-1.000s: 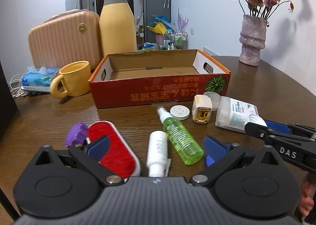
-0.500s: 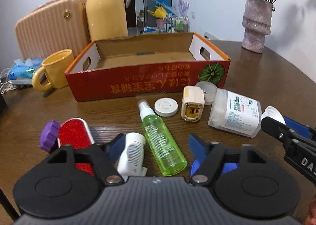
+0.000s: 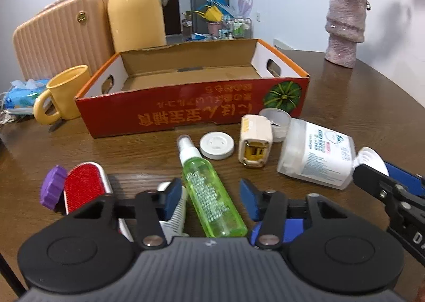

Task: Organize rigid objects
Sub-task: 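Grasp the green spray bottle upright with the left gripper, then carry the green spray bottle and the white cap over the cardboard box with both grippers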

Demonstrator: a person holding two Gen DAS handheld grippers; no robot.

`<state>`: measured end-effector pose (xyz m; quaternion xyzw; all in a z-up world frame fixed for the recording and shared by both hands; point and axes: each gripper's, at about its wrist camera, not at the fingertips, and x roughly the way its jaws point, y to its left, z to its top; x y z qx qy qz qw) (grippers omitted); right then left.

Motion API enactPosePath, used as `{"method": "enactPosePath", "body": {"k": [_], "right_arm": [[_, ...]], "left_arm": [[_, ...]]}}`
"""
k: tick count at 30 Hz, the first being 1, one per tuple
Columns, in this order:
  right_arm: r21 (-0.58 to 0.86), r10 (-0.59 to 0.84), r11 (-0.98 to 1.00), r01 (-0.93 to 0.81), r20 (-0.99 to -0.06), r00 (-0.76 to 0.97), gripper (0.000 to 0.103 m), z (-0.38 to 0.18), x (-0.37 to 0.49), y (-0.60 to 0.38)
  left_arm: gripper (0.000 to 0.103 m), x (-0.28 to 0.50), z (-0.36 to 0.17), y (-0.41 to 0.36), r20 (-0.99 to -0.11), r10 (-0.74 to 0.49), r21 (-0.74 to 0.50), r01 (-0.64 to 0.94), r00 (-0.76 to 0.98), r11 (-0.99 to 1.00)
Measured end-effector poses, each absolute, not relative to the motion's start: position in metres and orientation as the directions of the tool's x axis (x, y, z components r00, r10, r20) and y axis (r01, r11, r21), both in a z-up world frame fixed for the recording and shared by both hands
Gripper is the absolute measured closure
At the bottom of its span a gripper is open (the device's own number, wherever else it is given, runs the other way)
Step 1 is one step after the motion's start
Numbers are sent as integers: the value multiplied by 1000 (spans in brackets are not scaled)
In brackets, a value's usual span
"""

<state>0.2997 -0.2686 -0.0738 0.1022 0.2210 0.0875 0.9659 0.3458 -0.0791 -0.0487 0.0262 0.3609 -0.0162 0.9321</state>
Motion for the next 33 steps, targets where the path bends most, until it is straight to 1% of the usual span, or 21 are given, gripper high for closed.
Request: {"method": "enactPosePath", "body": {"k": [4,5,9,11,15,20,23,27,33], "right_arm": [[237,214,964,-123,-408,888,64,-74,300,-269],[237,214,964,-124,-407,888,64,-74,300,-269],[237,213,964,-123,-407,888,64,-74,299,-269],[240,209,964,-117,-406,890,64,-74,299,-270],[245,199,964,-104,-408,891,64,-75,300,-271],[243,190,965,-95,-405,894,64,-76,301,-271],[243,183,966,-88,-406,895,64,-77,301,-272],[242,177,967,-83,-399,899,64,-77,301,-271],[225,162,971,-77,-392,905,64,-76,300,-270]], "left_arm": [[59,347,-54,-83,-693,-21,40,68,721,997],[61,349,-56,-83,-701,-18,38,63,713,997],[61,357,-61,-79,-721,-5,25,33,693,999],[63,361,-65,-77,-732,-9,8,21,681,1000],[65,361,-67,-76,-722,-12,7,24,692,1000],[71,359,-66,-77,-718,-20,5,33,696,999],[71,355,-64,-78,-712,-35,-1,49,701,999],[71,349,-58,-78,-690,-26,13,47,724,999],[71,340,-47,-71,-657,-36,-7,42,753,999]]}}
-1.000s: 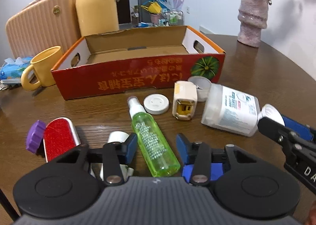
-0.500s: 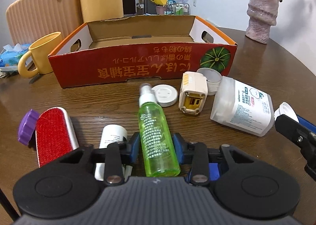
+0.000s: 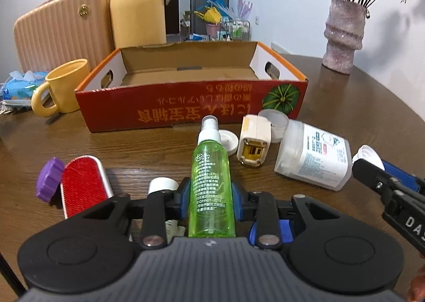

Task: Organize rigid objects
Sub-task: 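Carry the green spray bottle and the white cap over the cardboard box with both grippers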

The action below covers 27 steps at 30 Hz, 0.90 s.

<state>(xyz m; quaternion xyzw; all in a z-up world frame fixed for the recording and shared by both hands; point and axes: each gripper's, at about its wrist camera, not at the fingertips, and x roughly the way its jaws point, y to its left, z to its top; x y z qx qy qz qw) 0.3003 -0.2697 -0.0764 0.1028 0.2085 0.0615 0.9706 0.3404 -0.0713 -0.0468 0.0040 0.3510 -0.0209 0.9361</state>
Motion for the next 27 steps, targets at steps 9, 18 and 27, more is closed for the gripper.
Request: {"method": "enactPosePath", "body": {"k": [9,18,27], "right_arm": [[160,170,980,-117,-371,913,64,-68,299,-255],[106,199,979,-173,-335,921,64,-42,304,-233],[94,207,978,-188,-288,935,64,-14,330,-218]], "left_arm": [[71,325,-25,-62,-587,-70,-32,63,807,998],[71,325,-4,-46,-544,-71,-54,49,836,997],[71,336,22,-29,-495,-58,-78,23,867,997]]}}
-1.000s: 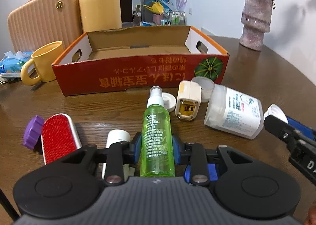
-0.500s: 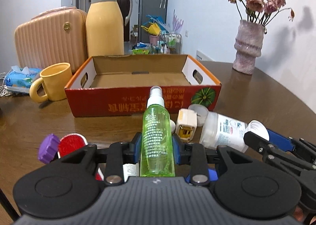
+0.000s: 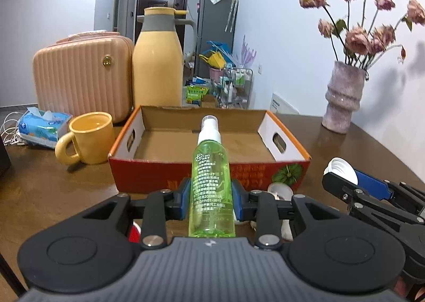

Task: Organize rigid objects
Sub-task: 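Carry the green spray bottle and the white cap over the cardboard box with both grippers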

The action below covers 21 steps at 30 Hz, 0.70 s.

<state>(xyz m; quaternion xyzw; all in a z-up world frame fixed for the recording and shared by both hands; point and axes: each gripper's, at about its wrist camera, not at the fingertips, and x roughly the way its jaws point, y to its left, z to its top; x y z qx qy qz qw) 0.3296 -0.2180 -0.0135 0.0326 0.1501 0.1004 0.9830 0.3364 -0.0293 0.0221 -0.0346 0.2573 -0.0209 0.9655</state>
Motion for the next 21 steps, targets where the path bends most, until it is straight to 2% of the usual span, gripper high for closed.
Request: {"method": "enactPosePath", "body": {"k": [14,21], "right_arm": [[102,187,981,-166,-255,949,64,6,388,-203],[107,183,981,-159,-278,943,64,3,422,-198]], "left_arm": [[71,386,39,-11,-461,-45,-134,-20,886,991],[71,416,35,-3,-479,-28,-153,-52,877,987]]}}
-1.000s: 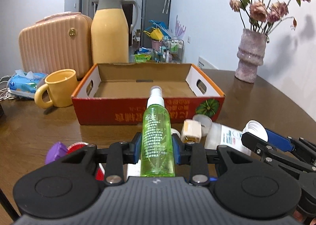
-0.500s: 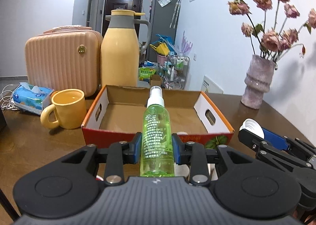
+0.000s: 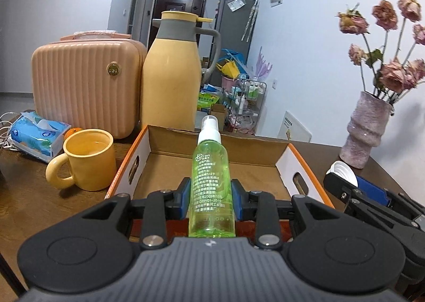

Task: Organize rigid objects
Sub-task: 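Carry the green spray bottle and the white cap over the cardboard box with both grippers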

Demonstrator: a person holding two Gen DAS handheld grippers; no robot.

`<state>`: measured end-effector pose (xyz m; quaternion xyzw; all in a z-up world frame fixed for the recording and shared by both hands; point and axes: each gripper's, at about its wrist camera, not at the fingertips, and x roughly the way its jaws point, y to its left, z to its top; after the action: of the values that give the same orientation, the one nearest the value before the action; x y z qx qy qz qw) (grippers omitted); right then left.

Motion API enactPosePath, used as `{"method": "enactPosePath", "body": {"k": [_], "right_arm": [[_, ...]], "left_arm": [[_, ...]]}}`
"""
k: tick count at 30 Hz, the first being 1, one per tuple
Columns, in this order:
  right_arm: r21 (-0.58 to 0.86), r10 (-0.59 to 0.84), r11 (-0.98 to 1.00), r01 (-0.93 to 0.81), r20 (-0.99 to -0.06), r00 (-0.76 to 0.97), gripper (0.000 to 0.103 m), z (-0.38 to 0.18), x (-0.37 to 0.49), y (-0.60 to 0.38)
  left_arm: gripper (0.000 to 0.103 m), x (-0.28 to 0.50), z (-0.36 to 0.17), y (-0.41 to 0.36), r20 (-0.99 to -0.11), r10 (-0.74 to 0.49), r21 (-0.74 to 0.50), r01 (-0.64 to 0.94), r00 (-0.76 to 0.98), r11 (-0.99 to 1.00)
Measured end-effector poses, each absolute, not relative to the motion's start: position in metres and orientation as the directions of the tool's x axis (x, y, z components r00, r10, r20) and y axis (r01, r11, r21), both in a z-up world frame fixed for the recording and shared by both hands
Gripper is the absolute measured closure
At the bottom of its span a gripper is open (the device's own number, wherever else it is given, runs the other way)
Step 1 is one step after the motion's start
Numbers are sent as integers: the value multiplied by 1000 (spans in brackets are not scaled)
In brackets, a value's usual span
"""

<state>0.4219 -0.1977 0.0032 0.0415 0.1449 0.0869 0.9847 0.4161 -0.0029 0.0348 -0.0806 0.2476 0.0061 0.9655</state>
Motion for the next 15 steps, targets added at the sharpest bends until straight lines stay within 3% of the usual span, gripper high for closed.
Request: {"method": "enactPosePath", "body": {"k": [15], "right_arm": [[95,182,983,-157,-376,909,64,-2,481,-186]], "left_arm": [[71,473,23,3,-507,10,-147,-99,862,984]]}}
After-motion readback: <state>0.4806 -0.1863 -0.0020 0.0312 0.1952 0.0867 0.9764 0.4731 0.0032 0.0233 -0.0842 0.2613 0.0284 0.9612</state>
